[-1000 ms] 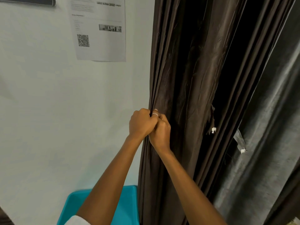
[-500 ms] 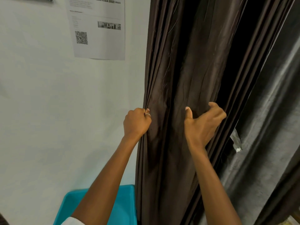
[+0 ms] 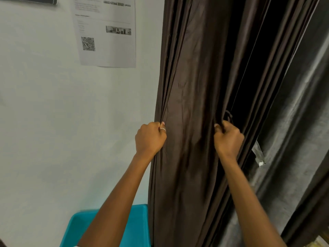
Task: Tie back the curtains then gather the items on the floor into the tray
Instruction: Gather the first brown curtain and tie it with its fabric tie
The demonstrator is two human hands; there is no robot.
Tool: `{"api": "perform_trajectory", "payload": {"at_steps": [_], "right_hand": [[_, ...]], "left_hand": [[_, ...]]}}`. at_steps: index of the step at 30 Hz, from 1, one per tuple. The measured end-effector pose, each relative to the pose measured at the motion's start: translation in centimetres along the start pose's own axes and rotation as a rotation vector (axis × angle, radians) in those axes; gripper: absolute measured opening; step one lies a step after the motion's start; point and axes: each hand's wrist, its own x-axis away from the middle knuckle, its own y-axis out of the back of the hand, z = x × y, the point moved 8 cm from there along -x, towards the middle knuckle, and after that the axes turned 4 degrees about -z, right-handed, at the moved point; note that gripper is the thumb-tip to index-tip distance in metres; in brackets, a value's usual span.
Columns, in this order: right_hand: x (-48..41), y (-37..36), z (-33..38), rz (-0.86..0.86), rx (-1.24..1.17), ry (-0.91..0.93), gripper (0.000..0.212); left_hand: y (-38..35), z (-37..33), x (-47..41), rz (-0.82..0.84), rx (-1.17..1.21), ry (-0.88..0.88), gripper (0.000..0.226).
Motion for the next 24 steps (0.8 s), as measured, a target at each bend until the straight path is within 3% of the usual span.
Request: {"api": "perform_trajectory", "payload": {"at_steps": [4,8,14,19,20,23,24], "right_hand": [[4.1,-3.3,2.3,0.093,-0.024,0.123,0.022],[7.1,-5.6,5.7,0.247,-0.227,0.22,0.014],[8.6,-7.0,6.4,0.446,-0.435,0.058,0.012],[8.4,-7.1,5.9,0.522,-0.555,-0.136,0.012],[8.2,-7.2,6.0,0.522,-0.536,-0.142,0.021],[7.3,-7.2,6.8,0.476,-0.387,-0.094,0.077],[7.0,-7.1,7.0,0.448,-0.319,-0.08,0.085]], "left_hand": [[-0.9,-1.6,0.8,0.024,0.008,-0.035,0.046],[-1.9,-3.0,1.2,0.082,0.096,-0.067,0.048],[-3.0,-2.0,0.9,0.212,0.308,-0.025,0.047],[-2.6,-2.0,0.9,0.243,0.284,-0.063,0.044],[-2.8,-1.9,1.0,0.265,0.261,-0.064,0.038],[-3.1,-2.5,1.6,0.307,0.213,-0.088,0.029],[-3.1,-2.8,1.8,0.314,0.193,-0.095,0.029]]}}
